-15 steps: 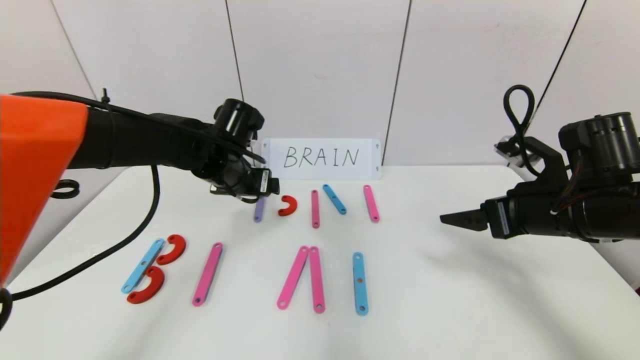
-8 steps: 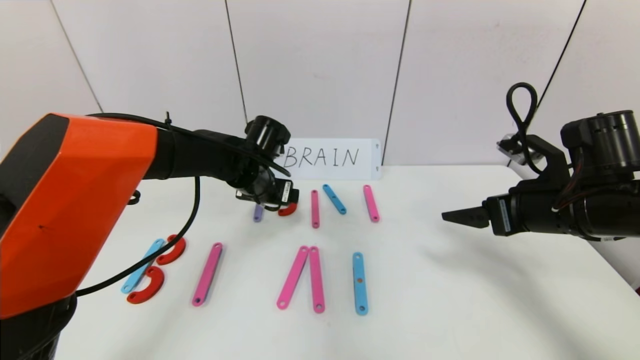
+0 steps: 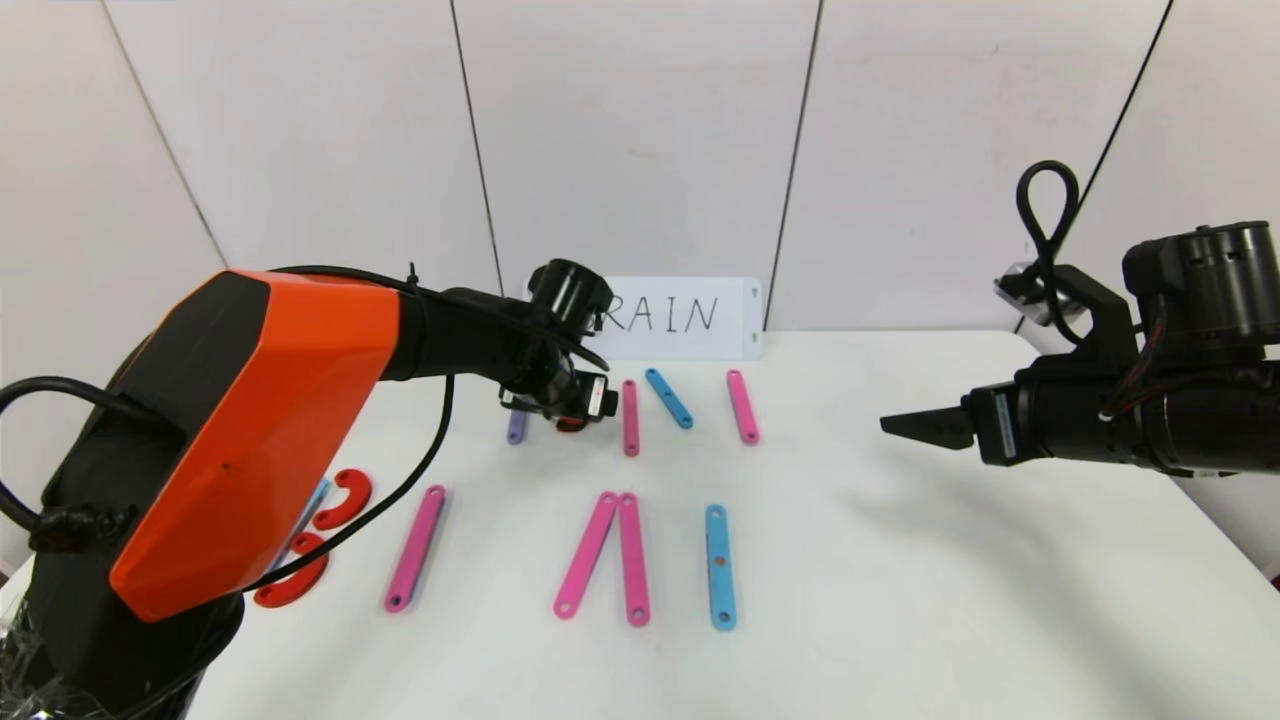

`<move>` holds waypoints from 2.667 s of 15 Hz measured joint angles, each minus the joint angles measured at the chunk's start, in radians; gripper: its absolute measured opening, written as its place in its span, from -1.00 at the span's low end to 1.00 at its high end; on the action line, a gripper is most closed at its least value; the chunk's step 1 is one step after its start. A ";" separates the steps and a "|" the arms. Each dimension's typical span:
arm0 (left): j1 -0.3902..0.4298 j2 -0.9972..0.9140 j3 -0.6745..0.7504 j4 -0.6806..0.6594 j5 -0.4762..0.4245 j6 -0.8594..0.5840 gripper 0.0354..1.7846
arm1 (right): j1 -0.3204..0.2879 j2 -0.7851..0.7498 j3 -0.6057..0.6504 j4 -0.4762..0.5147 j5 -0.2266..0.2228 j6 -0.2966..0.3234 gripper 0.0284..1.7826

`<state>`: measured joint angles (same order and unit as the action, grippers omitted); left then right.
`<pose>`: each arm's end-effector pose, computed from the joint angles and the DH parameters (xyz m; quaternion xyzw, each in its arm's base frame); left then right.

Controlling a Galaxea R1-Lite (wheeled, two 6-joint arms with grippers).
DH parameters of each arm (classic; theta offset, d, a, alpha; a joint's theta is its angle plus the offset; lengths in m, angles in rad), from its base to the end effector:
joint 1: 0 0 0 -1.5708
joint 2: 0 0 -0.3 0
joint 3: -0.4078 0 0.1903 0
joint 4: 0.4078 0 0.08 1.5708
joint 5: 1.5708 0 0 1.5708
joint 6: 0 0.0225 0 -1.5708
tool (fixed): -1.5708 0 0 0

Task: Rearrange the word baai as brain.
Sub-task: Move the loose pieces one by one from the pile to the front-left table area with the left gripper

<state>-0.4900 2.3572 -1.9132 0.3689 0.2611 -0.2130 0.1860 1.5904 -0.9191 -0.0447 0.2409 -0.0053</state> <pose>0.4196 -0.2172 0.1311 0.0472 0.3769 -0.0652 0.9228 0.2664 0.0556 0.1907 0.0060 0.3075 0.2023 0.9298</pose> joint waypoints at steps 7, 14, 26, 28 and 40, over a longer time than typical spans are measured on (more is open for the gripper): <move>0.007 0.053 -0.049 -0.001 0.000 -0.018 0.83 | 0.001 0.001 0.004 0.000 0.000 -0.006 0.95; 0.012 0.069 -0.056 -0.002 -0.012 -0.072 -0.38 | 0.001 0.002 0.008 -0.001 0.001 -0.011 0.95; -0.007 0.025 -0.039 0.017 -0.005 -0.073 -0.71 | 0.001 0.005 0.009 -0.001 0.000 -0.011 0.95; -0.011 0.011 -0.037 0.021 -0.003 -0.069 -0.71 | 0.001 0.005 0.009 -0.001 0.000 -0.011 0.95; -0.016 -0.198 0.096 0.376 0.000 -0.235 -0.71 | 0.003 0.005 0.009 -0.001 0.000 -0.011 0.95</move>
<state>-0.5060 2.1596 -1.8174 0.7447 0.2611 -0.4479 0.1885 1.5951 -0.9100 -0.0455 0.2409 -0.0164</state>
